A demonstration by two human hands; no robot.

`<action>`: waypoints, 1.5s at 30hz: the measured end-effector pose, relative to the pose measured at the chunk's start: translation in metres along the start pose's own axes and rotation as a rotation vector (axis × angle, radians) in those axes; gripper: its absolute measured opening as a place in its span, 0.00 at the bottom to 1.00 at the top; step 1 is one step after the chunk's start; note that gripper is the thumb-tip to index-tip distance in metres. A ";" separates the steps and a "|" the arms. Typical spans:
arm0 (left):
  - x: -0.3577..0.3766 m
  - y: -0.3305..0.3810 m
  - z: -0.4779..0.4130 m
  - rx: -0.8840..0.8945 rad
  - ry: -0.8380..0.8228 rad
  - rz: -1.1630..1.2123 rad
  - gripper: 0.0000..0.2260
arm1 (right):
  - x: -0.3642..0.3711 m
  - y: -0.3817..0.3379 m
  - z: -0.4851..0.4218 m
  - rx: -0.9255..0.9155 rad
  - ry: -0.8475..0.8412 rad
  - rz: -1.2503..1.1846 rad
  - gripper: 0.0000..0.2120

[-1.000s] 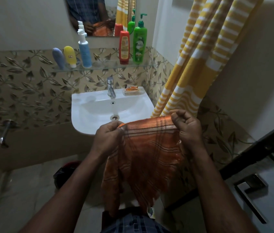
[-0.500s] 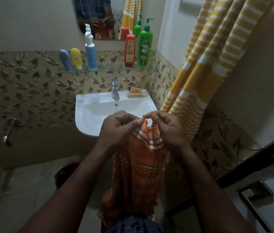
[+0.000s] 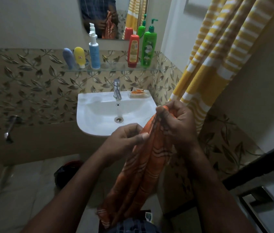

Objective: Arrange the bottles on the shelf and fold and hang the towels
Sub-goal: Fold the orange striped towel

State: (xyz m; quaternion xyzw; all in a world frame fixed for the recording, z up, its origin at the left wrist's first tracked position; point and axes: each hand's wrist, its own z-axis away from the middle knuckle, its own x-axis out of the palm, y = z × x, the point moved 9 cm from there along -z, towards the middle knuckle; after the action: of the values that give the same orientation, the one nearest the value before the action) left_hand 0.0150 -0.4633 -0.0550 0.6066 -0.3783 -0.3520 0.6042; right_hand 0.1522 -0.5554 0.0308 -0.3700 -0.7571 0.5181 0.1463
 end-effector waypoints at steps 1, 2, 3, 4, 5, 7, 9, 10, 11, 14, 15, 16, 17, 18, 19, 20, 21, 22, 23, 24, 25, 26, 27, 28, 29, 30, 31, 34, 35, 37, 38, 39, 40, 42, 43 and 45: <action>0.003 -0.012 0.002 -0.022 -0.029 0.017 0.13 | -0.012 -0.003 -0.004 -0.015 0.077 -0.036 0.14; 0.004 -0.023 0.004 -0.035 -0.046 0.037 0.12 | -0.027 -0.001 -0.009 -0.015 0.162 -0.078 0.14; 0.003 -0.032 0.007 -0.040 -0.048 0.055 0.11 | -0.041 0.002 -0.013 -0.006 0.240 -0.117 0.15; 0.000 -0.036 0.008 -0.043 -0.031 0.074 0.09 | -0.051 0.006 -0.016 0.004 0.293 -0.123 0.17; -0.006 -0.038 0.008 -0.037 0.018 0.087 0.08 | -0.059 0.011 -0.019 0.017 0.311 -0.068 0.18; -0.025 -0.024 0.007 0.030 0.184 0.050 0.05 | -0.063 0.022 -0.024 0.052 0.228 0.258 0.15; -0.044 0.000 0.008 0.107 0.340 -0.089 0.03 | -0.053 0.028 -0.020 0.099 0.071 0.512 0.13; -0.047 0.013 0.007 0.134 0.354 -0.199 0.04 | -0.043 0.029 -0.015 0.120 -0.031 0.524 0.18; -0.043 0.025 0.005 0.153 0.319 -0.305 0.06 | -0.028 0.030 -0.009 0.131 -0.145 0.502 0.25; -0.015 0.049 -0.001 0.176 0.161 -0.424 0.08 | 0.026 0.027 0.011 0.092 -0.457 0.464 0.22; -0.008 0.056 -0.003 0.199 0.134 -0.406 0.08 | 0.036 0.022 0.014 0.037 -0.474 0.434 0.17; -0.004 0.062 -0.004 0.217 0.133 -0.356 0.07 | 0.038 0.016 0.014 -0.010 -0.444 0.394 0.16; -0.006 0.063 -0.005 0.215 0.150 -0.280 0.07 | 0.034 0.011 0.010 -0.043 -0.385 0.368 0.15; -0.009 0.058 -0.006 0.185 0.166 -0.196 0.08 | 0.026 0.006 0.005 -0.067 -0.314 0.359 0.14; -0.012 0.049 -0.006 0.127 0.157 -0.118 0.10 | 0.015 0.003 0.000 -0.083 -0.240 0.354 0.12; -0.011 0.035 -0.006 0.054 0.122 -0.071 0.13 | 0.001 0.001 -0.005 -0.084 -0.157 0.346 0.11; -0.008 0.019 -0.006 -0.012 0.068 -0.069 0.15 | -0.013 0.001 -0.010 -0.069 -0.069 0.317 0.11; -0.003 0.003 -0.004 -0.063 0.005 -0.099 0.17 | -0.028 0.002 -0.015 -0.046 0.025 0.268 0.11; 0.007 -0.012 0.000 -0.095 -0.069 -0.128 0.18 | -0.042 0.003 -0.020 -0.026 0.123 0.209 0.12; 0.017 -0.024 0.004 -0.102 -0.131 -0.156 0.20 | -0.055 0.004 -0.023 -0.011 0.211 0.155 0.14; 0.023 -0.032 0.006 -0.096 -0.142 -0.169 0.20 | -0.066 0.005 -0.025 -0.001 0.282 0.110 0.16; 0.024 -0.037 0.006 -0.077 -0.093 -0.147 0.18 | -0.074 0.007 -0.025 0.005 0.327 0.101 0.15; 0.017 -0.036 0.005 -0.060 0.002 -0.100 0.14 | -0.079 0.007 -0.025 0.007 0.341 0.153 0.14; 0.008 -0.034 0.004 -0.047 0.106 -0.035 0.10 | -0.081 0.010 -0.026 0.021 0.322 0.263 0.13; -0.002 -0.028 0.003 -0.029 0.193 0.011 0.07 | -0.079 0.018 -0.026 0.056 0.267 0.380 0.12; -0.013 -0.022 0.002 -0.002 0.255 0.014 0.07 | -0.073 0.027 -0.024 0.104 0.188 0.462 0.11; -0.020 -0.014 0.000 0.025 0.286 -0.041 0.07 | -0.062 0.035 -0.020 0.149 0.084 0.482 0.14; -0.016 0.013 -0.006 0.106 0.243 -0.253 0.07 | -0.005 0.042 0.000 0.139 -0.282 0.412 0.23; -0.010 0.020 -0.008 0.121 0.226 -0.290 0.08 | 0.013 0.039 0.008 0.099 -0.373 0.413 0.21; -0.004 0.032 -0.012 0.174 0.231 -0.307 0.09 | 0.027 0.036 0.014 0.026 -0.389 0.425 0.13; -0.005 0.034 -0.013 0.186 0.253 -0.259 0.08 | 0.022 0.035 0.012 0.013 -0.332 0.417 0.10; -0.006 0.033 -0.014 0.171 0.261 -0.177 0.08 | 0.013 0.031 0.008 0.002 -0.261 0.408 0.11; -0.007 0.026 -0.014 0.129 0.248 -0.108 0.08 | 0.003 0.027 0.003 -0.008 -0.187 0.400 0.11; 0.002 0.010 -0.015 0.030 0.149 -0.091 0.11 | -0.019 0.016 -0.005 -0.027 -0.030 0.361 0.12; 0.008 0.002 -0.015 0.004 0.093 -0.125 0.13 | -0.033 0.013 -0.009 -0.019 0.069 0.327 0.13; 0.016 -0.009 -0.012 -0.009 0.065 -0.095 0.12 | -0.061 0.018 -0.017 0.019 0.260 0.258 0.15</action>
State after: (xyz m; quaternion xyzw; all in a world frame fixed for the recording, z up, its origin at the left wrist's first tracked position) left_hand 0.0331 -0.4716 -0.0630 0.6320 -0.3279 -0.3621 0.6016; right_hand 0.2111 -0.5838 0.0320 -0.5267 -0.6732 0.4874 0.1787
